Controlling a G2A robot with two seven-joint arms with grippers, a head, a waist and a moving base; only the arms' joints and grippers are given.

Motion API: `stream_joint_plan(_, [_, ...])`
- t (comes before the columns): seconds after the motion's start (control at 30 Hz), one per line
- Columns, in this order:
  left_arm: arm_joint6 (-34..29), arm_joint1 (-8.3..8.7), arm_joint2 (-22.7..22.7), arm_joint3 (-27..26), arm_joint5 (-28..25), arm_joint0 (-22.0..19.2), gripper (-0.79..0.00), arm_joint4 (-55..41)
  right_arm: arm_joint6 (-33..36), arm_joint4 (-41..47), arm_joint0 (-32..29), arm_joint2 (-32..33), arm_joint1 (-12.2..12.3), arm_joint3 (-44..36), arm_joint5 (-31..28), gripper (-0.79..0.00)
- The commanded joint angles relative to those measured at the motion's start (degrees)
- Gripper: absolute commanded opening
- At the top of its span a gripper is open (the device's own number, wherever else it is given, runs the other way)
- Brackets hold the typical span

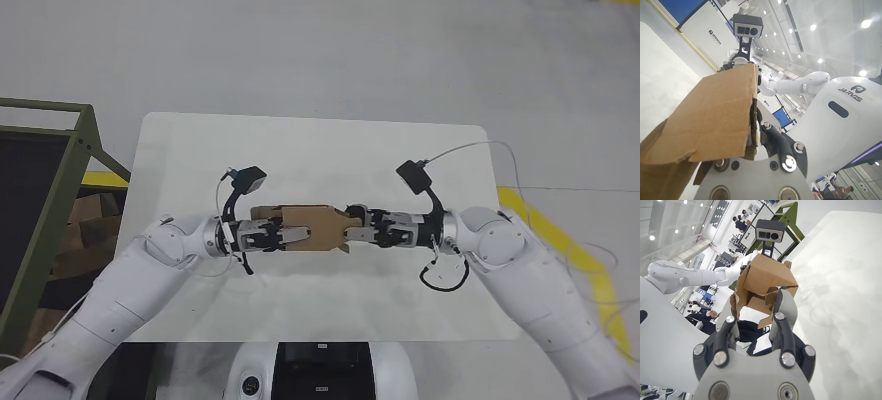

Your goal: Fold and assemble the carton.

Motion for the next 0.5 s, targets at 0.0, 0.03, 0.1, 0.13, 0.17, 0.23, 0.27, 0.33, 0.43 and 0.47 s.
stream_joint_plan(0.0, [0.2, 0.16, 0.3, 0.1, -0.2, -0.2, -0.785, -0.1, 0.2, 0.2, 0.2, -0.2, -0.1, 0.3, 0.0, -0.409])
stream_joint_plan(0.03, [0.3, 0.22, 0.4, 0.2, -0.3, -0.2, -0.785, -0.2, 0.2, 0.2, 0.3, -0.2, -0.2, 0.4, 0.0, -0.406])
stream_joint_plan(0.1, [0.5, 0.35, 0.7, 0.4, -0.4, -0.4, -0.785, -0.4, 0.2, 0.3, 0.3, -0.3, -0.2, 0.7, 0.0, -0.403])
stream_joint_plan(0.13, [0.5, 0.41, 0.8, 0.4, -0.5, -0.5, -0.785, -0.4, 0.2, 0.3, 0.3, -0.3, -0.3, 0.8, 0.0, -0.400])
stream_joint_plan(0.17, [0.6, 0.46, 1.0, 0.4, -0.6, -0.5, -0.785, -0.5, 0.3, 0.3, 0.3, -0.3, -0.3, 0.9, -0.1, -0.400])
stream_joint_plan(0.23, [0.8, 0.58, 1.2, 0.3, -0.8, -0.7, -0.785, -0.5, 0.2, 0.3, 0.3, -0.4, -0.4, 1.2, 0.0, -0.400])
stream_joint_plan(0.27, [0.9, 0.64, 1.4, 0.3, -0.9, -0.7, -0.785, -0.5, 0.2, 0.3, 0.3, -0.4, -0.4, 1.3, 0.0, -0.403])
stream_joint_plan(0.33, [1.2, 0.77, 1.6, 0.2, -1.2, -0.9, -0.785, -0.6, 0.2, 0.4, 0.3, -0.5, -0.5, 1.5, -0.1, -0.403])
stream_joint_plan(0.43, [1.6, 0.98, 2.0, 0.0, -1.6, -1.0, -0.785, -0.6, 0.1, 0.4, 0.3, -0.6, -0.7, 1.9, -0.2, -0.409])
stream_joint_plan(0.47, [1.7, 1.06, 2.1, -0.1, -1.7, -1.0, -0.785, -0.7, 0.2, 0.5, 0.4, -0.6, -0.7, 2.1, -0.2, -0.409])
